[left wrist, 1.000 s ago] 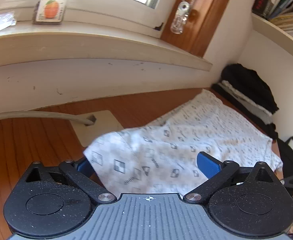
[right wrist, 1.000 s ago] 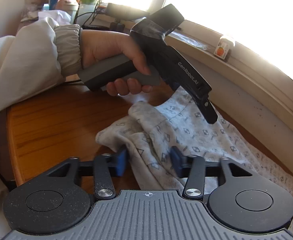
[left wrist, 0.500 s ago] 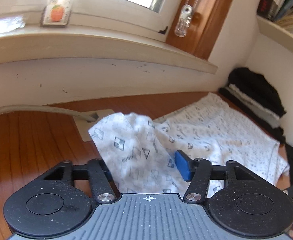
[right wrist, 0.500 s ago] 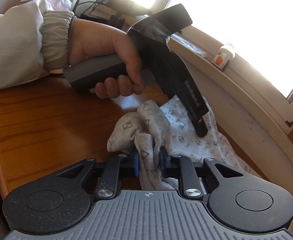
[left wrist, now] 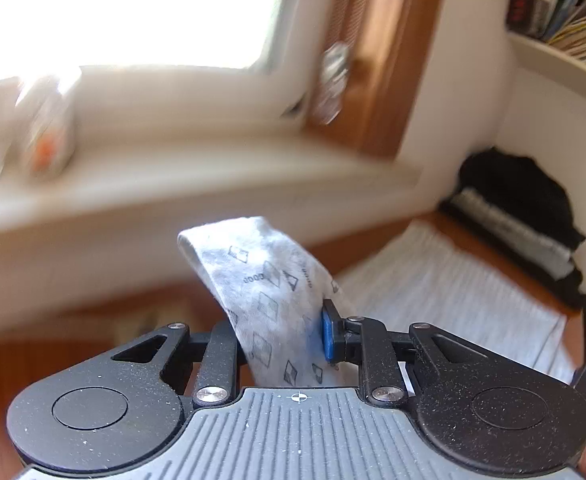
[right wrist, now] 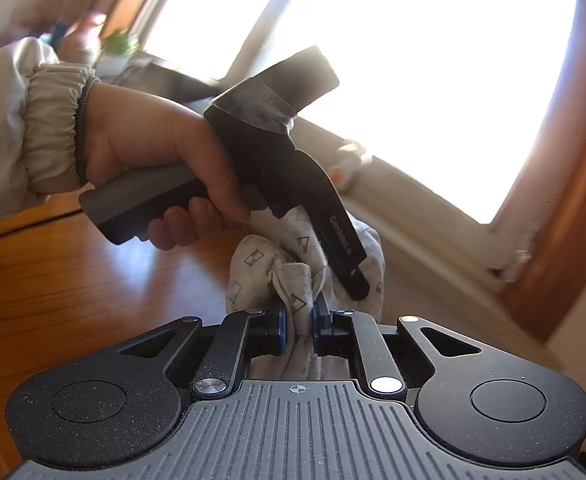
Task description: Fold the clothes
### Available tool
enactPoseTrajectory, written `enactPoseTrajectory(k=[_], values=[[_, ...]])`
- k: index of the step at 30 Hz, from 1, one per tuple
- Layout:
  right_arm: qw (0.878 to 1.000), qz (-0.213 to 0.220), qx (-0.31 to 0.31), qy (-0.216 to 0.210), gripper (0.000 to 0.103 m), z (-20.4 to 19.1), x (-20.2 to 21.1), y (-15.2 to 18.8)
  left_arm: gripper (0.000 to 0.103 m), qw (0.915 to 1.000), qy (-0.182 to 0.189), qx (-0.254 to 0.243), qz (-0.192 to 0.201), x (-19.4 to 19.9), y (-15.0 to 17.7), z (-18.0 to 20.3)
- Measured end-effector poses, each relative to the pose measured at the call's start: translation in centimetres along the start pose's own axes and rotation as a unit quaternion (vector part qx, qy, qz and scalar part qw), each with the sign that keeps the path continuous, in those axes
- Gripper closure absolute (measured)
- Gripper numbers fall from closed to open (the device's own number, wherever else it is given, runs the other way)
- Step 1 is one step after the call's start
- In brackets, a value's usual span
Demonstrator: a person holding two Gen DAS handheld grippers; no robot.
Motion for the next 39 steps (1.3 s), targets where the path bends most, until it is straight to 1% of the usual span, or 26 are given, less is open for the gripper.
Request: enactPoseTrajectory(k=[3, 5, 6, 7, 8, 9, 10, 11, 13, 15, 16, 20, 22, 24, 25, 27, 28, 29, 30, 32, 33, 34, 35, 36, 37, 39], values=[[0.998, 0.007, -0.032, 0.051, 0.09, 5.7, 2.0, 0.5, 0.079, 0.9993, 0.025, -0.028, 0.008, -3.4, -4.7, 5.2], [0.994, -0.001, -0.069, 0.082, 0.09, 10.0, 3.6, 1.8, 0.076, 0.9987, 0.04, -0.032, 0.004, -6.6, -7.4, 8.9], [0.991, -0.011, -0.094, 0.097, 0.09, 12.2, 4.3, 2.9, 0.068, 0.9985, 0.046, -0.029, 0.001, -8.3, -8.5, 10.6], [0.986, -0.024, -0.122, 0.11, 0.09, 14.4, 5.0, 4.4, 0.056, 0.9985, 0.049, -0.027, 0.002, -9.7, -9.4, 12.0], [0.98, -0.043, -0.153, 0.121, 0.087, 16.4, 5.4, 6.3, 0.048, 0.9984, 0.049, -0.027, 0.007, -10.8, -10.0, 13.1], [0.972, -0.066, -0.186, 0.13, 0.084, 18.3, 5.7, 8.5, 0.031, 0.9982, 0.053, -0.027, 0.011, -11.4, -10.2, 13.8], [0.964, -0.084, -0.211, 0.138, 0.073, 19.6, 6.0, 10.3, 0.026, 0.9977, 0.061, -0.026, 0.012, -12.0, -10.0, 14.1], [0.957, -0.097, -0.231, 0.144, 0.066, 20.4, 6.3, 11.8, 0.025, 0.9972, 0.069, -0.026, 0.012, -12.6, -9.8, 14.5], [0.942, -0.124, -0.27, 0.158, 0.064, 22.1, 6.8, 14.7, 0.025, 0.997, 0.074, -0.025, 0.002, -13.6, -8.7, 14.2], [0.927, -0.14, -0.303, 0.169, 0.06, 23.6, 7.3, 17.1, 0.024, 0.9975, 0.065, -0.027, -0.008, -14.2, -7.1, 13.4], [0.925, -0.135, -0.311, 0.172, 0.055, 23.9, 7.5, 17.4, 0.024, 0.9977, 0.059, -0.028, -0.015, -14.3, -6.2, 12.9], [0.924, -0.134, -0.323, 0.151, 0.052, 23.9, 5.8, 17.0, 0.023, 0.9986, 0.042, -0.017, -0.028, -14.4, -3.2, 10.0], [0.924, -0.143, -0.328, 0.134, 0.051, 24.0, 6.1, 17.5, 0.023, 0.999, 0.032, -0.007, -0.031, -14.4, -1.9, 8.6], [0.922, -0.16, -0.33, 0.121, 0.051, 23.7, 5.3, 17.8, 0.022, 0.9991, 0.03, 0.004, -0.03, -14.1, -1.0, 7.1], [0.922, -0.167, -0.33, 0.115, 0.052, 23.5, 4.9, 17.9, 0.022, 0.9991, 0.031, 0.01, -0.028, -14.0, -0.7, 6.4], [0.923, -0.174, -0.327, 0.104, 0.079, 23.3, 4.6, 18.0, 0.022, 0.999, 0.035, 0.019, -0.022, -13.8, -0.1, 5.2], [0.924, -0.172, -0.324, 0.105, 0.083, 23.4, 4.8, 17.8, 0.022, 0.9989, 0.037, 0.021, -0.02, -13.8, 0.0, 4.9], [0.926, -0.161, -0.322, 0.113, 0.091, 23.8, 5.7, 17.2, 0.021, 0.9988, 0.039, 0.022, -0.018, -13.7, 0.1, 4.7], [0.926, -0.147, -0.327, 0.122, 0.091, 24.3, 7.0, 16.6, 0.021, 0.9988, 0.041, 0.023, -0.015, -13.6, 0.2, 4.4], [0.92, -0.134, -0.344, 0.132, 0.088, 25.1, 9.2, 16.1, 0.02, 0.9985, 0.047, 0.026, -0.01, -13.4, 0.3, 3.8], [0.918, -0.149, -0.341, 0.136, 0.084, 25.2, 9.6, 16.3, 0.019, 0.9982, 0.053, 0.027, -0.007, -13.5, 0.4, 3.7], [0.917, -0.173, -0.33, 0.143, 0.072, 25.1, 9.4, 16.9, 0.019, 0.9977, 0.061, 0.028, -0.004, -13.6, 0.5, 3.5], [0.915, -0.196, -0.319, 0.153, 0.063, 25.0, 9.1, 17.5, 0.019, 0.9971, 0.07, 0.03, -0.003, -13.7, 0.6, 3.3], [0.913, -0.213, -0.305, 0.168, 0.062, 24.8, 8.9, 17.8, 0.019, 0.9966, 0.076, 0.031, -0.004, -13.9, 0.7, 3.2], [0.912, -0.217, -0.296, 0.182, 0.062, 24.5, 9.0, 17.8, 0.019, 0.9963, 0.081, 0.03, -0.005, -14.1, 0.9, 3.1], [0.915, -0.205, -0.286, 0.196, 0.059, 23.9, 9.4, 17.0, 0.019, 0.9965, 0.08, 0.021, -0.01, -14.4, 1.1, 3.0]])
Point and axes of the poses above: each gripper's, at about its wrist camera, not at the fingertips, and x roughly against the way its jaws point, z to its right, y to its underside, the point moved 2 cm from there along -x, roughly the way its jaws point, and after that the axes turned 7 degrees about y, right-handed, at the moved point
